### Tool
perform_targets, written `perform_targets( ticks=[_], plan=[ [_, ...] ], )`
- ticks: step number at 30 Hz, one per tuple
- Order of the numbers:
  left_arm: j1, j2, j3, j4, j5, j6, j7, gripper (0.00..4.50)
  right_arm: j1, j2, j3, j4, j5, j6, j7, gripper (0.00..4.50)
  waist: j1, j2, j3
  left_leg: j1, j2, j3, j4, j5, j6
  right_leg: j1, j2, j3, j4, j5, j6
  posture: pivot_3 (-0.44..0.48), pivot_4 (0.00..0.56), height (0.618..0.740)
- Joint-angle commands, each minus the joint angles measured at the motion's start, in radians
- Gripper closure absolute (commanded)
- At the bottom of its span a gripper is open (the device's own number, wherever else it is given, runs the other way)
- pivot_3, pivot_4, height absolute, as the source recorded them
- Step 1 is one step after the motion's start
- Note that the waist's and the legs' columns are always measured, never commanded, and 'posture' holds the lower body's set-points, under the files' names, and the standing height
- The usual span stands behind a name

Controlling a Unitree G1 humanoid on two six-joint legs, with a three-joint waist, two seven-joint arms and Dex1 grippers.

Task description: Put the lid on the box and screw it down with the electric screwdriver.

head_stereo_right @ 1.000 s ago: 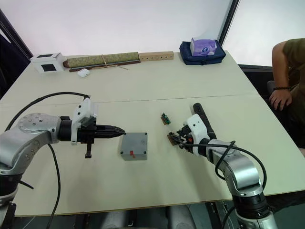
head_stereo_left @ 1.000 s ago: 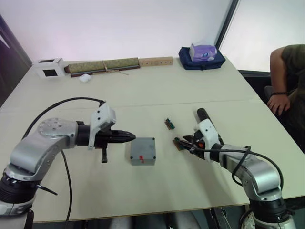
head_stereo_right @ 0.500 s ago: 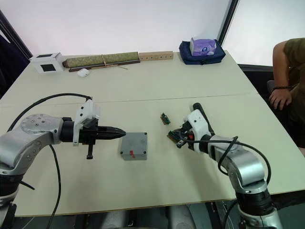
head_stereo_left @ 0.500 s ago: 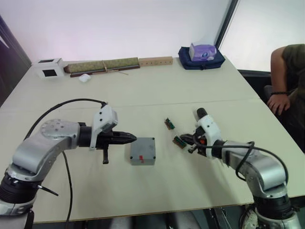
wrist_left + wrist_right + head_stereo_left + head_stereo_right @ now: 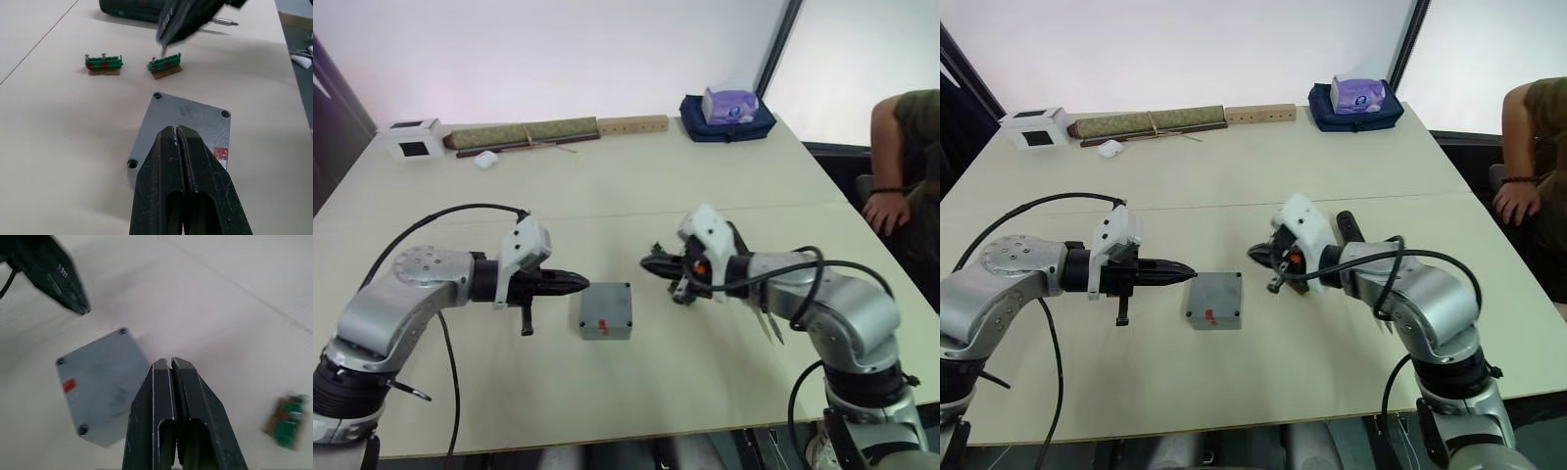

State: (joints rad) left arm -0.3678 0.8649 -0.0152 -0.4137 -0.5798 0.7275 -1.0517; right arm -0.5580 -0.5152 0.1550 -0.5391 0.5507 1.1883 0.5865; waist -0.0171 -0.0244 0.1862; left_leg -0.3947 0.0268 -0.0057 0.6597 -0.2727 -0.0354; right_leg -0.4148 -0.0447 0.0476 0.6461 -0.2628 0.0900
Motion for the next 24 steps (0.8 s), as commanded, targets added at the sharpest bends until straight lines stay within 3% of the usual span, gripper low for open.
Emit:
perform_targets(
  ticks=[1, 24],
  plan=[
    [0.006, 0.008, 0.026, -0.032, 0.001, -0.017, 0.013, 4.5, -0.033, -0.002, 0.044, 0.029, -0.023, -0.048, 0.012, 4.47, -0.001, 0.0, 0.0, -0.001, 0.0, 0.0, 0.0, 0.0, 0.0, 0.0, 0.0, 0.0, 0.0, 0.0, 0.0, 0.0, 0.15, 0.74],
    [0.048, 0.002, 0.032, -0.067, -0.008, -0.014, 0.058, 4.5, -0.077, 0.007, 0.095, 0.066, -0.021, -0.065, 0.046, 4.47, -0.003, 0.0, 0.0, -0.012, 0.0, 0.0, 0.002, 0.0, 0.0, -0.012, 0.001, 0.0, 0.002, 0.002, 0.004, 0.0, 0.15, 0.74]
  ],
)
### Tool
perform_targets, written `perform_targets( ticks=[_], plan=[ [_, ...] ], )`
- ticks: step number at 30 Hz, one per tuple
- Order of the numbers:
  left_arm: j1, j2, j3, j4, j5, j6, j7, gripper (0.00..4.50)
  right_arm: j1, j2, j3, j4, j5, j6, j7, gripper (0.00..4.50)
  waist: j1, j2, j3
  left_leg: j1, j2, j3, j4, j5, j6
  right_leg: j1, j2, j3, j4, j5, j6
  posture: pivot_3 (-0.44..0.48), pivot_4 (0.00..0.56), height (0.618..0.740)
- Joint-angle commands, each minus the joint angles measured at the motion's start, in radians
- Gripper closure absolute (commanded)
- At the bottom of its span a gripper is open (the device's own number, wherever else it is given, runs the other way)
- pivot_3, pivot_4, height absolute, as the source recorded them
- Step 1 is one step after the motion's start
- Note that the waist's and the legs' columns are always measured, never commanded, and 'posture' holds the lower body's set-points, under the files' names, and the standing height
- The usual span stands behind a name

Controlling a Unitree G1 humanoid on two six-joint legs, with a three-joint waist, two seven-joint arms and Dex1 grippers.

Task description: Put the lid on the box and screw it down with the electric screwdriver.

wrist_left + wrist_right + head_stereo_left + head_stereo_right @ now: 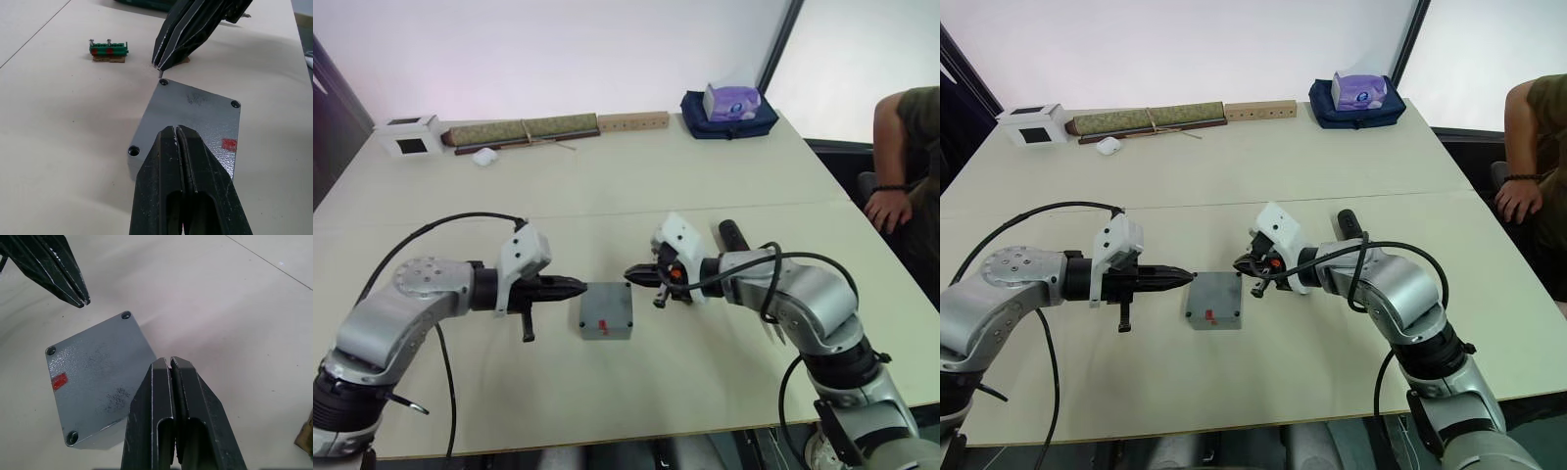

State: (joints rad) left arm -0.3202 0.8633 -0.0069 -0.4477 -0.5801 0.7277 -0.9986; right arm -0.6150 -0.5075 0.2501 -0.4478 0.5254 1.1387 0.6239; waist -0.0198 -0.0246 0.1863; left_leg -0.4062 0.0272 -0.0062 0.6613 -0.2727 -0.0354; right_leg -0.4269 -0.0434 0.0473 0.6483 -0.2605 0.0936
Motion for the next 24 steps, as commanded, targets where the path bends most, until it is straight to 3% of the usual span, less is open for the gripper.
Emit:
perform_targets(
  ticks=[1, 24],
  plan=[
    [0.002, 0.004, 0.024, -0.035, -0.008, -0.014, 0.006, 4.5, -0.018, -0.002, 0.004, -0.026, 0.004, -0.015, 0.009, 4.47, 0.0, 0.0, 0.0, 0.0, 0.0, 0.0, 0.0, 0.0, 0.0, 0.0, 0.0, 0.0, 0.0, 0.0, 0.0, 0.0, 0.15, 0.74],
    [0.003, 0.004, 0.016, -0.042, -0.006, -0.012, 0.013, 4.5, -0.029, -0.028, 0.009, -0.019, -0.015, -0.035, 0.018, 4.47, 0.0, 0.0, 0.0, 0.0, 0.0, 0.0, 0.0, 0.0, 0.0, 0.0, 0.0, 0.0, 0.0, 0.0, 0.0, 0.0, 0.15, 0.74]
  ],
)
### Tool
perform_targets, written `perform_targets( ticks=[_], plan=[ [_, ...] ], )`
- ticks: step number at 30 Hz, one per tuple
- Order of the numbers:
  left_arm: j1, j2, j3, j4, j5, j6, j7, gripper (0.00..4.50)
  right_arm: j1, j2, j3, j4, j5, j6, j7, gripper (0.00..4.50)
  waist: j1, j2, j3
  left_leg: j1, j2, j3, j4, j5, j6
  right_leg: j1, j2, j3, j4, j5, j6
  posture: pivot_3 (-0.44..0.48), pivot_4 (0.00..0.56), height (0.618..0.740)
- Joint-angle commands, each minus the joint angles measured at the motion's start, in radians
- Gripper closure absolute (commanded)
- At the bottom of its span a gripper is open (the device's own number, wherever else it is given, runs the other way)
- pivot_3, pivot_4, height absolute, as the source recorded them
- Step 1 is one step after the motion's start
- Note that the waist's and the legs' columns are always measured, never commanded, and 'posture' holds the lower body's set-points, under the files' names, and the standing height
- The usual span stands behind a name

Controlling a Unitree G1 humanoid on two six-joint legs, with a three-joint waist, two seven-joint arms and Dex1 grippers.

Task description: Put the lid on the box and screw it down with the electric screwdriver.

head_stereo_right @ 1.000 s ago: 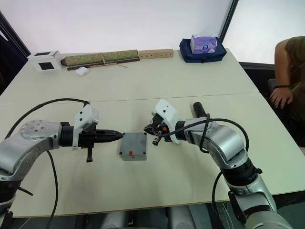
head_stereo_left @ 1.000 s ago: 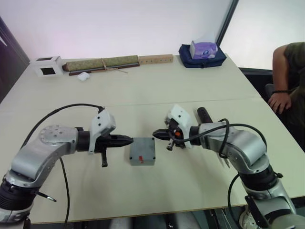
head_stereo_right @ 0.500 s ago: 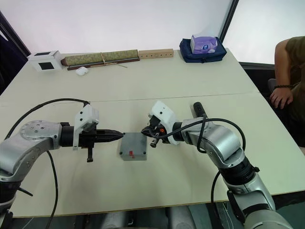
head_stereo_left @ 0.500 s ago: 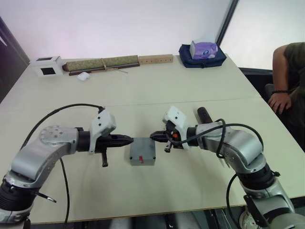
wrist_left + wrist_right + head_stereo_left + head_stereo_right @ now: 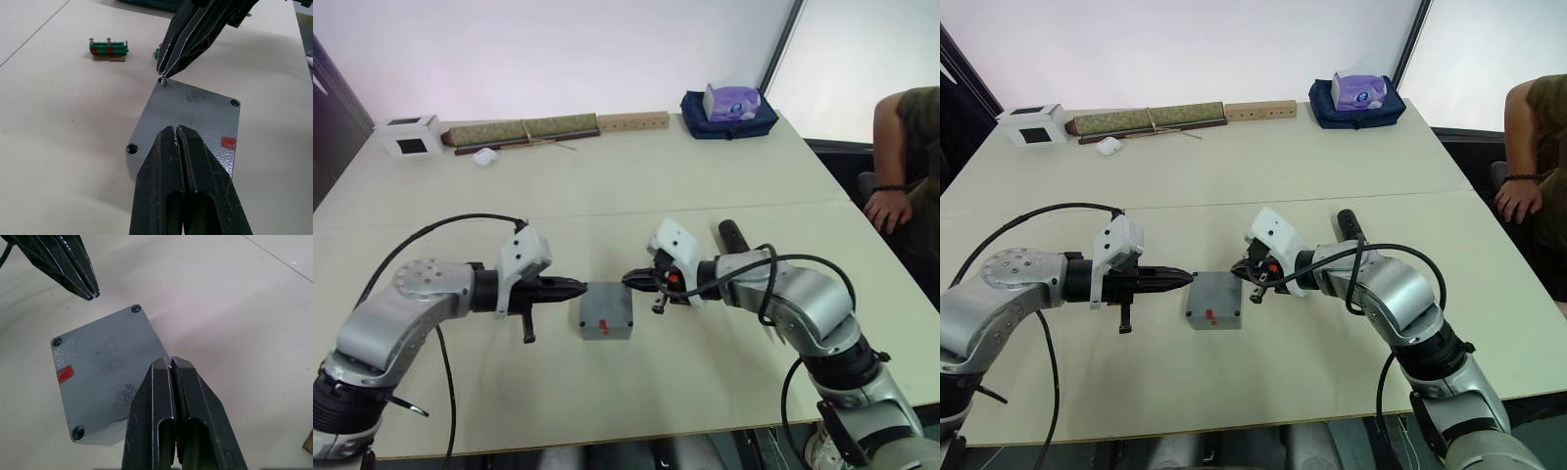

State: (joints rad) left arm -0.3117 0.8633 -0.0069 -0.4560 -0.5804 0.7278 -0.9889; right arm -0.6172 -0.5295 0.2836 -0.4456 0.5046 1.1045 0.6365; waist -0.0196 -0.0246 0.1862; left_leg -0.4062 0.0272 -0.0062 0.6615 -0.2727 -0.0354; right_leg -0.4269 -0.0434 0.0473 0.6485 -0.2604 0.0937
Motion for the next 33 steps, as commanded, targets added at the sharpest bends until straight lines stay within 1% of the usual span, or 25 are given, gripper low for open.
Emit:
perform_targets(
  ticks=[1, 12, 18, 33],
  plan=[
    [-0.006, 0.004, 0.016, -0.034, -0.006, -0.012, 0.003, 4.5, -0.027, -0.007, -0.025, -0.022, 0.006, -0.001, 0.005, 4.47, 0.0, 0.0, 0.0, 0.0, 0.0, 0.0, 0.0, 0.0, 0.0, 0.0, 0.0, 0.0, 0.0, 0.0, 0.0, 0.0, 0.15, 0.74],
    [-0.008, 0.004, 0.012, -0.033, -0.005, -0.011, 0.007, 4.5, -0.035, -0.014, -0.033, -0.02, 0.013, 0.004, 0.013, 4.47, 0.0, 0.0, 0.0, 0.0, 0.0, 0.0, 0.0, 0.0, 0.0, 0.0, 0.0, 0.0, 0.0, 0.0, 0.0, 0.0, 0.15, 0.74],
    [-0.006, 0.006, 0.014, -0.034, -0.004, -0.013, 0.007, 4.5, -0.026, -0.02, -0.017, -0.034, 0.017, 0.011, 0.02, 4.47, 0.0, 0.0, 0.0, 0.0, 0.0, 0.0, 0.0, 0.0, 0.0, 0.0, 0.0, 0.0, 0.0, 0.0, 0.0, 0.0, 0.15, 0.74],
    [-0.003, 0.009, 0.015, -0.042, -0.006, -0.009, 0.007, 4.5, -0.017, -0.021, 0.007, -0.002, -0.004, -0.008, 0.021, 4.47, 0.001, 0.0, 0.0, 0.0, 0.0, 0.0, 0.0, 0.0, 0.0, 0.0, 0.0, 0.0, 0.0, 0.0, 0.0, 0.0, 0.15, 0.74]
  ],
)
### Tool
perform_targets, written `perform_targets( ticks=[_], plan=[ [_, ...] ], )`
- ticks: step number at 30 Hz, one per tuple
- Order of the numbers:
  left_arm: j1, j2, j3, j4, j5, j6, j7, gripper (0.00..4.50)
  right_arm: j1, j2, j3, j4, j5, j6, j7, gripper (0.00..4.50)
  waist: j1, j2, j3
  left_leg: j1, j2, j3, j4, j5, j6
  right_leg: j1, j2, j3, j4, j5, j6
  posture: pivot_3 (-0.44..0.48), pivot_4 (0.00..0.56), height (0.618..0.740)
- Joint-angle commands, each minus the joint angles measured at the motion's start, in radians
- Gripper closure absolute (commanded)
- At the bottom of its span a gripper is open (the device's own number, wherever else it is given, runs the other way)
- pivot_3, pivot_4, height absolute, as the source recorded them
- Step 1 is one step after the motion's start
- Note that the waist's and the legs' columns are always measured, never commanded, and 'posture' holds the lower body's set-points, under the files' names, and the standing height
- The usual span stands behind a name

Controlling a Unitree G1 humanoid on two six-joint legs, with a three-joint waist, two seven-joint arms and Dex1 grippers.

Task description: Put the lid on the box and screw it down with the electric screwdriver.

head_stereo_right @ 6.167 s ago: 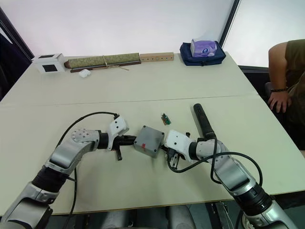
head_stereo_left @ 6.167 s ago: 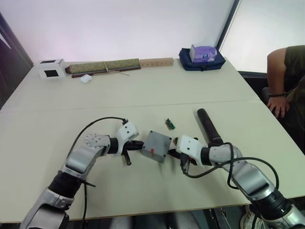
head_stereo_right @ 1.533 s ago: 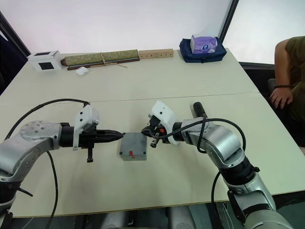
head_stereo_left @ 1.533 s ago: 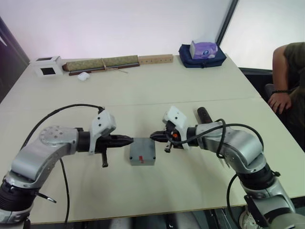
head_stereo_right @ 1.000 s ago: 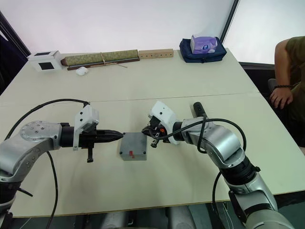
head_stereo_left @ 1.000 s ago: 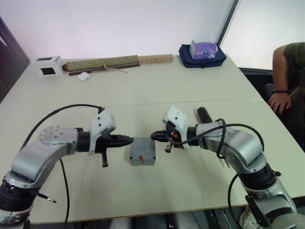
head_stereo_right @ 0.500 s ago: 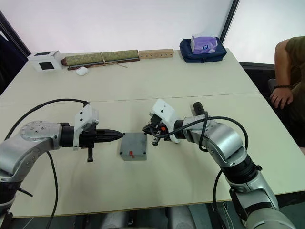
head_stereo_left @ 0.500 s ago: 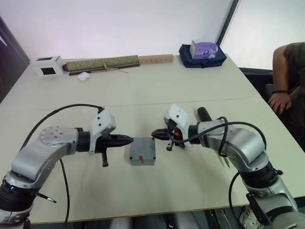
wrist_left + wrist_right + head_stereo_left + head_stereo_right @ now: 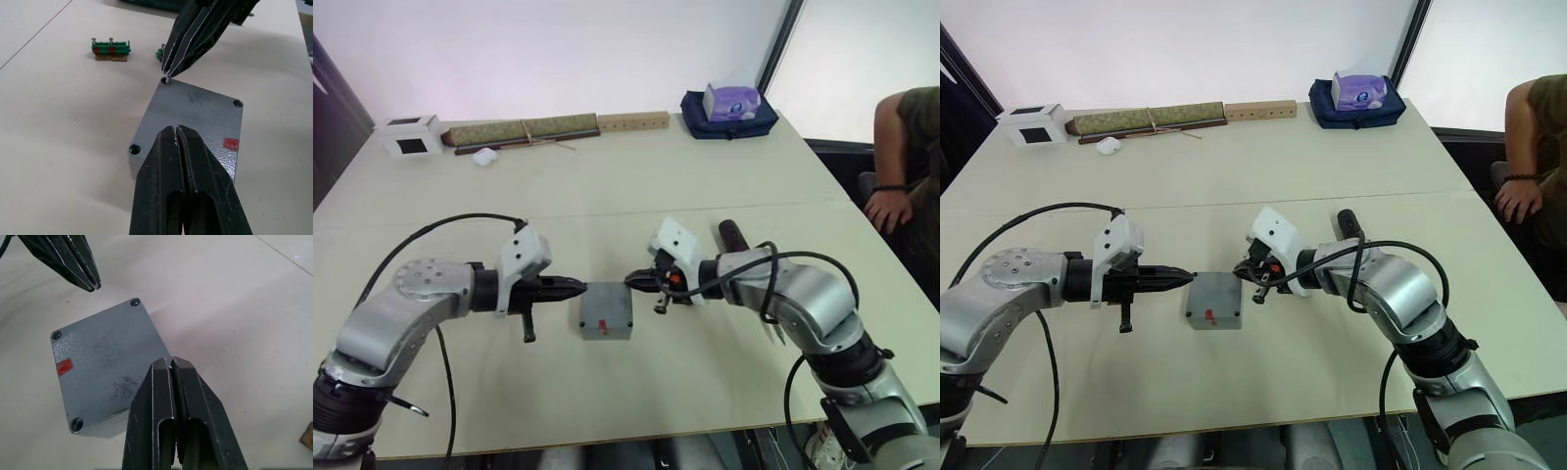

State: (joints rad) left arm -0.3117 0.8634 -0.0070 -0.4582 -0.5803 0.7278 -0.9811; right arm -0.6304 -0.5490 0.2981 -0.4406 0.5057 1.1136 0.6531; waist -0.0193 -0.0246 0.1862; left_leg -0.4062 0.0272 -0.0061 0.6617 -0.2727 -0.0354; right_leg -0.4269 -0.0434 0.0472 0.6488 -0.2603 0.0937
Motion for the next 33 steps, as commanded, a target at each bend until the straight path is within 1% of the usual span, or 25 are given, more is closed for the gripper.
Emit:
perform_targets(
  ticks=[1, 16, 19, 20, 21, 24, 26, 28, 29, 33],
  plan=[
    [-0.002, 0.009, 0.016, -0.041, -0.007, -0.008, 0.0, 4.5, -0.004, -0.002, -0.007, -0.004, -0.008, -0.019, 0.005, 4.47, 0.0, 0.0, 0.0, 0.0, 0.0, 0.0, 0.0, 0.0, 0.0, 0.0, 0.0, 0.0, 0.0, 0.0, 0.0, 0.0, 0.15, 0.74],
    [0.006, 0.004, 0.015, -0.054, -0.01, -0.001, 0.012, 4.5, 0.002, -0.003, 0.025, 0.046, -0.045, -0.056, 0.028, 4.47, 0.0, 0.0, 0.0, 0.0, 0.0, 0.0, 0.0, 0.0, 0.0, 0.0, 0.0, 0.0, 0.0, 0.0, 0.0, 0.0, 0.15, 0.74],
    [0.006, 0.003, 0.014, -0.054, -0.01, -0.002, 0.013, 4.5, 0.001, -0.004, 0.026, 0.047, -0.043, -0.059, 0.035, 3.67, 0.0, 0.0, 0.0, 0.0, 0.0, 0.0, 0.0, 0.0, 0.0, 0.0, 0.0, 0.0, 0.0, 0.0, 0.0, 0.0, 0.15, 0.74],
    [0.006, 0.003, 0.014, -0.055, -0.01, -0.002, 0.013, 4.5, 0.001, -0.004, 0.025, 0.047, -0.042, -0.058, 0.036, 3.3, 0.0, 0.0, 0.0, 0.0, 0.0, 0.0, 0.0, 0.0, 0.0, 0.0, 0.0, 0.0, 0.0, 0.0, 0.0, 0.0, 0.15, 0.74],
    [0.006, 0.002, 0.014, -0.054, -0.01, -0.002, 0.013, 4.5, 0.0, -0.003, 0.023, 0.044, -0.041, -0.057, 0.037, 2.78, 0.0, 0.0, 0.0, 0.0, 0.0, 0.0, 0.0, 0.0, 0.0, 0.0, 0.0, 0.0, 0.0, 0.0, 0.0, 0.0, 0.15, 0.74],
    [0.004, -0.002, 0.012, -0.054, -0.011, -0.003, 0.015, 4.5, -0.004, -0.006, 0.014, 0.03, -0.035, -0.049, 0.04, 1.74, 0.0, 0.0, 0.0, 0.0, 0.0, 0.0, 0.0, 0.0, 0.0, 0.0, 0.0, 0.0, 0.0, 0.0, 0.0, 0.0, 0.15, 0.74],
    [-0.001, -0.01, 0.007, -0.053, -0.013, -0.005, 0.015, 4.5, -0.014, -0.021, -0.011, 0.003, -0.026, -0.031, 0.039, 0.88, 0.001, 0.0, 0.0, 0.0, 0.0, 0.0, 0.001, 0.0, 0.0, 0.0, 0.0, 0.0, 0.0, 0.0, 0.0, 0.0, 0.15, 0.74],
    [-0.006, -0.018, 0.004, -0.053, -0.017, -0.006, 0.014, 4.5, -0.026, -0.04, -0.037, -0.018, -0.019, -0.013, 0.037, 0.23, 0.001, 0.0, 0.0, 0.0, 0.0, 0.0, 0.001, 0.0, 0.0, 0.0, 0.0, 0.0, 0.001, 0.0, 0.0, 0.0, 0.15, 0.74],
    [-0.012, -0.025, 0.002, -0.054, -0.02, -0.006, 0.014, 4.5, -0.036, -0.052, -0.061, -0.024, -0.01, 0.0, 0.037, 0.02, 0.002, 0.0, 0.0, 0.0, 0.0, 0.0, 0.001, 0.0, 0.0, 0.0, 0.0, 0.0, 0.001, 0.0, 0.0, 0.0, 0.15, 0.74],
    [-0.047, -0.049, -0.015, -0.057, -0.029, -0.014, 0.006, 4.5, -0.098, -0.129, -0.187, -0.013, 0.021, 0.116, 0.025, 0.02, 0.005, 0.0, 0.0, -0.001, 0.0, 0.0, 0.002, 0.0, 0.0, 0.0, -0.001, 0.0, 0.001, 0.0, 0.0, 0.0, 0.15, 0.74]
  ],
)
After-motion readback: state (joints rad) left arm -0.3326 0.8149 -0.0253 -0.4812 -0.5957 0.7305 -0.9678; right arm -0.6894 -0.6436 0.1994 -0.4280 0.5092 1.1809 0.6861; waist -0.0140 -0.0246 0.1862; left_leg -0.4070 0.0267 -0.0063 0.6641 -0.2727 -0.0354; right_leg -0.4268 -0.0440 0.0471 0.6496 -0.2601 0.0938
